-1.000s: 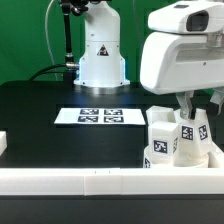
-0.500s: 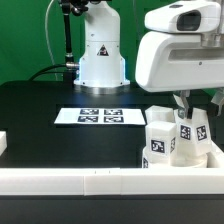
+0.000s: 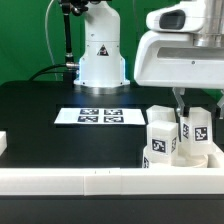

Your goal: Assemble stool

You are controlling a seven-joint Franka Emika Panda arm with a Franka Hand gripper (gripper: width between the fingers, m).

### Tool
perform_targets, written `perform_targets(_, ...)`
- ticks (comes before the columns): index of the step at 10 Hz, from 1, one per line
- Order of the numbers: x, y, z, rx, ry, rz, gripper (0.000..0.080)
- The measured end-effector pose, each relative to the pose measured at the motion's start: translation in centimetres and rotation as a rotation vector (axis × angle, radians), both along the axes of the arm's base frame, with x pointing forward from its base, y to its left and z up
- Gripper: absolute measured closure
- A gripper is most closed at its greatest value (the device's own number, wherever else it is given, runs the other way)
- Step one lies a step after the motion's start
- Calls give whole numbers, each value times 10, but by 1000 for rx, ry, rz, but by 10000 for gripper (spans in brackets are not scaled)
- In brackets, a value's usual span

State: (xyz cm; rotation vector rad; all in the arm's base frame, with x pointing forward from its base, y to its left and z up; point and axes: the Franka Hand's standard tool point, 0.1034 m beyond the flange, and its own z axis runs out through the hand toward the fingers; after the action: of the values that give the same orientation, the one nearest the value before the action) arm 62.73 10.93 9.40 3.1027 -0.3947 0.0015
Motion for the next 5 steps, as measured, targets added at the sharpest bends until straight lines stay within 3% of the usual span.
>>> perform_targets(4,0,2,0,6,-11,-413,458)
perform_targets(5,-1,4,-1,25,-7,-572,458)
